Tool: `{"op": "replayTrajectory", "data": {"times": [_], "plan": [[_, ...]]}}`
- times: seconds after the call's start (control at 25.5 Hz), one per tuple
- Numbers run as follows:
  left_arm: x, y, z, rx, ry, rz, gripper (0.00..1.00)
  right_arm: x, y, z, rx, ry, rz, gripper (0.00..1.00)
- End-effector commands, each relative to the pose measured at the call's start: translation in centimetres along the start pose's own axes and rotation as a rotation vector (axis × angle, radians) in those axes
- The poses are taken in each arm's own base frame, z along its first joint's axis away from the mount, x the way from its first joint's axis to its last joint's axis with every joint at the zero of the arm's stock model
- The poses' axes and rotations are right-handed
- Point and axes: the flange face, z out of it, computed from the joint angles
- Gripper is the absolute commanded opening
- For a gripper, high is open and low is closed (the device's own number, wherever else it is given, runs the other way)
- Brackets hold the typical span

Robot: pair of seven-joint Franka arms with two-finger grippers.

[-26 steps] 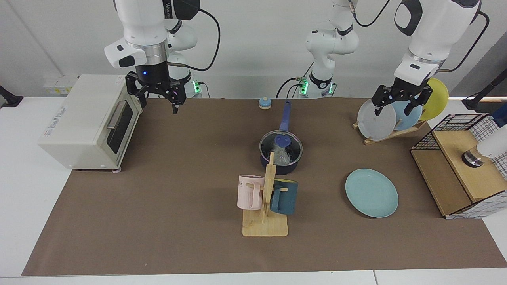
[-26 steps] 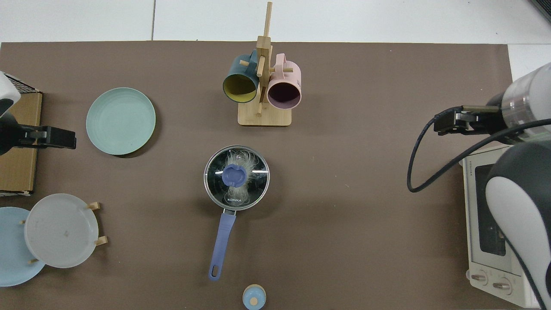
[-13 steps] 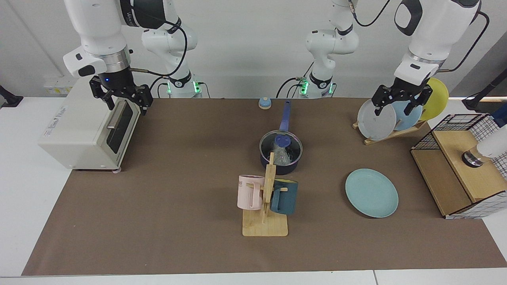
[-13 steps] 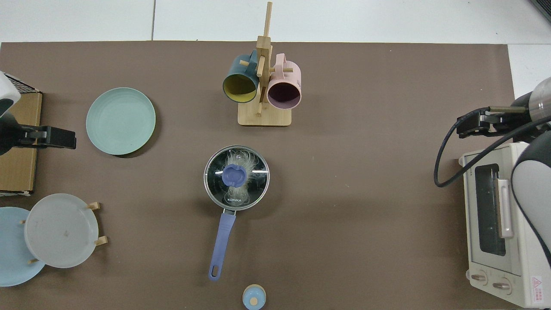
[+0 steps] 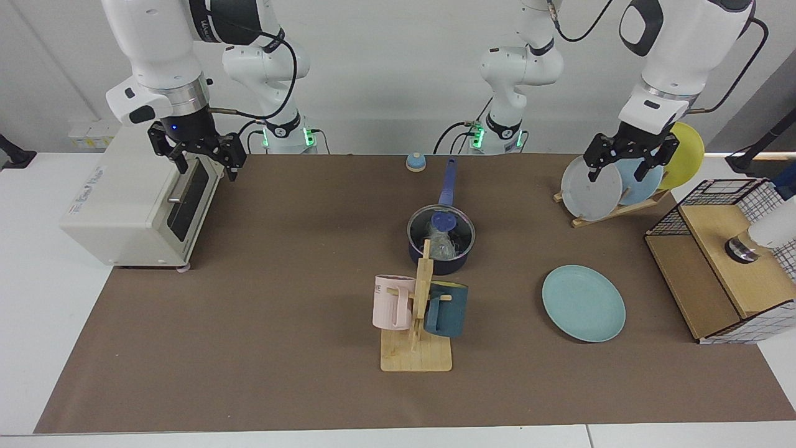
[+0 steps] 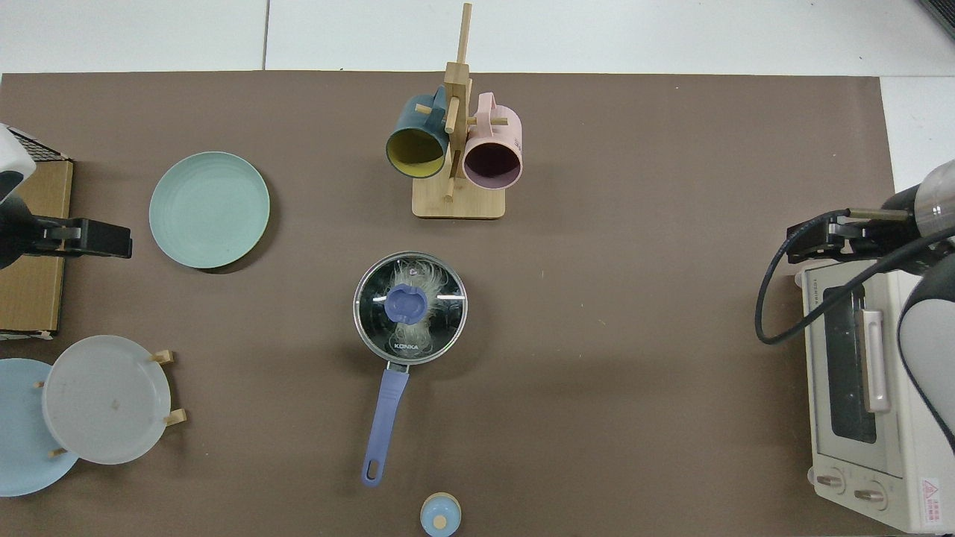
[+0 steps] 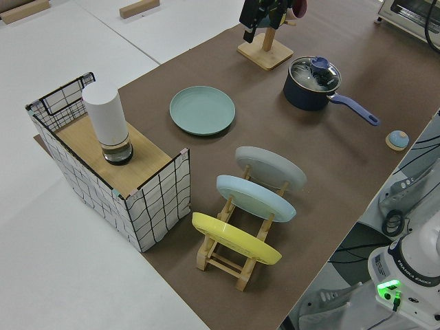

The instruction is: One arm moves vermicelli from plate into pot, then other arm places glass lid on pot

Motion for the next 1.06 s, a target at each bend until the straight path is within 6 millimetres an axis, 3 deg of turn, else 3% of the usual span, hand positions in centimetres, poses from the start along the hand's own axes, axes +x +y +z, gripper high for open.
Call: {"op": "replayTrajectory", "data": {"times": [0.0,1.02], "plan": [[-0.09,-0.03,-0.17,-0.013,-0.006,-0.011,1.00,-0.78,0.48,0.18,0.025,0.009,-0.004,0.99],[-0.09,-0.02,-0.17,-0.013,-0.006,-0.011,1.00,-0.76,0.88,0.29,0.066,-0.001,0.000,0.99]]}}
